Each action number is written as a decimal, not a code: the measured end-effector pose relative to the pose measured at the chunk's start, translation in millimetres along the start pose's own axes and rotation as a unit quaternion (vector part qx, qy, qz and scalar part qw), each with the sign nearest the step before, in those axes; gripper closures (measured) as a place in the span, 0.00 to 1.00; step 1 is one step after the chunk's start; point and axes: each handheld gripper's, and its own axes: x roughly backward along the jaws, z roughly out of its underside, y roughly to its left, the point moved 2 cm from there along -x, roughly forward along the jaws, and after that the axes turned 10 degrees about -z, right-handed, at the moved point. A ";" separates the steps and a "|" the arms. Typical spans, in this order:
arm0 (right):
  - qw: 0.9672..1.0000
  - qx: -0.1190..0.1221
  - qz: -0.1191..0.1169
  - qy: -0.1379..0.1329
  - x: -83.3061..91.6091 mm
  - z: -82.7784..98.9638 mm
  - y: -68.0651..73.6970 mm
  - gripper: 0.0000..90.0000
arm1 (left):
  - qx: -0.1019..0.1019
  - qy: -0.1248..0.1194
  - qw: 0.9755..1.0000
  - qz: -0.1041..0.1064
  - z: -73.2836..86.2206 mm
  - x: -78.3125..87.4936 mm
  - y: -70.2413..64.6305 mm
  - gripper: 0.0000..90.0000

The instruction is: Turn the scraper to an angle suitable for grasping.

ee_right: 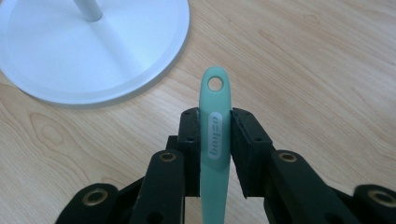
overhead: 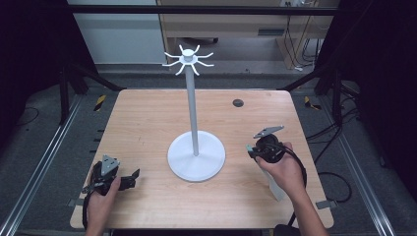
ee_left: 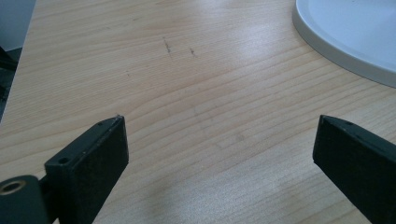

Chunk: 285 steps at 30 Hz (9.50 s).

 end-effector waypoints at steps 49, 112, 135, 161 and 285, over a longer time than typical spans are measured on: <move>0.994 0.033 0.014 -0.101 50.6 -56.3 12.8 0.83 | 0.004 -0.008 1.000 0.001 -1.4 2.5 1.4 0.03; 0.962 0.086 -0.002 -0.258 96.8 -134.2 61.6 0.83 | 0.003 -0.014 1.000 0.003 -2.0 4.5 0.1 0.03; 0.952 0.091 -0.016 -0.291 117.2 -143.6 66.9 0.83 | 0.018 -0.017 1.000 0.008 -1.4 4.8 2.8 0.04; 0.946 0.094 -0.022 -0.308 122.5 -157.6 69.3 0.83 | 0.012 -0.016 1.000 0.005 -1.6 4.8 1.9 0.04; 0.943 0.132 -0.057 -0.301 139.5 -190.9 98.7 0.82 | 0.006 -0.016 1.000 0.009 -1.3 5.8 -0.8 0.04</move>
